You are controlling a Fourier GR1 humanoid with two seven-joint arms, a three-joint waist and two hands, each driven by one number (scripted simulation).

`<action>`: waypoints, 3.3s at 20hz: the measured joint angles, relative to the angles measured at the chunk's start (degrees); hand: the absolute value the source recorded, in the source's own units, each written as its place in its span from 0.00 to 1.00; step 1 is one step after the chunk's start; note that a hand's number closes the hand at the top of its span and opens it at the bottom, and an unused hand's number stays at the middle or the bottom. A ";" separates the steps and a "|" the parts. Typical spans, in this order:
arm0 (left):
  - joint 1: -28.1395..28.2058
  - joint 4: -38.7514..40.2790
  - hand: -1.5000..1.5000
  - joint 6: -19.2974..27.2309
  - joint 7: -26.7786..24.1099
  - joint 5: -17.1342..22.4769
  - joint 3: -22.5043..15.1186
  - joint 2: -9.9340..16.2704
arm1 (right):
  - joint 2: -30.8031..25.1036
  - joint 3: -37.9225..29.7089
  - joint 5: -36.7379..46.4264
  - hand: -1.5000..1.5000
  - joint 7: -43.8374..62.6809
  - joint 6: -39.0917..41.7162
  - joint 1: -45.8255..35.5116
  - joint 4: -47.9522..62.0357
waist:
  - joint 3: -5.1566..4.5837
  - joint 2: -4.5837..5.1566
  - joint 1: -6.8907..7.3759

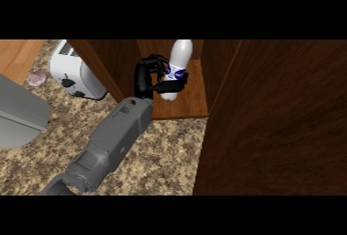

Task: Pick up the bottled water, place it into the cabinet and close the cabinet

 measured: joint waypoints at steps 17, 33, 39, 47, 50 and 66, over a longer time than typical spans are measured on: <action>-7.95 13.18 0.00 -0.72 -4.61 -0.65 2.94 1.03 | -0.68 -1.36 -1.26 0.00 -2.12 2.81 1.18 0.11 | -0.04 0.69 -1.41; -9.98 13.39 0.00 -9.75 -8.59 -0.44 5.53 0.39 | 0.26 -1.63 -1.98 0.00 -4.13 3.97 3.16 0.25 | -0.04 0.50 -1.28; -9.98 9.32 0.00 -19.40 -8.32 0.94 5.49 0.09 | 0.29 -1.77 -1.75 0.00 -4.44 4.15 3.43 0.53 | -0.02 0.08 -0.59; -3.40 -1.08 0.00 -23.51 -6.11 5.19 1.91 0.00 | -0.18 -3.43 -1.79 0.00 -3.98 4.98 4.13 0.17 | 0.01 -0.70 1.15; 0.79 -7.76 1.00 -23.04 -4.02 6.09 -0.42 -0.01 | 0.34 -3.13 -1.63 0.00 -2.77 4.41 3.60 0.12 | 0.01 -0.96 2.11; 32.07 -48.58 1.00 -17.95 6.89 2.58 -10.04 8.00 | -6.21 2.90 -0.23 1.00 3.79 9.46 0.09 0.35 | 0.00 -1.36 4.24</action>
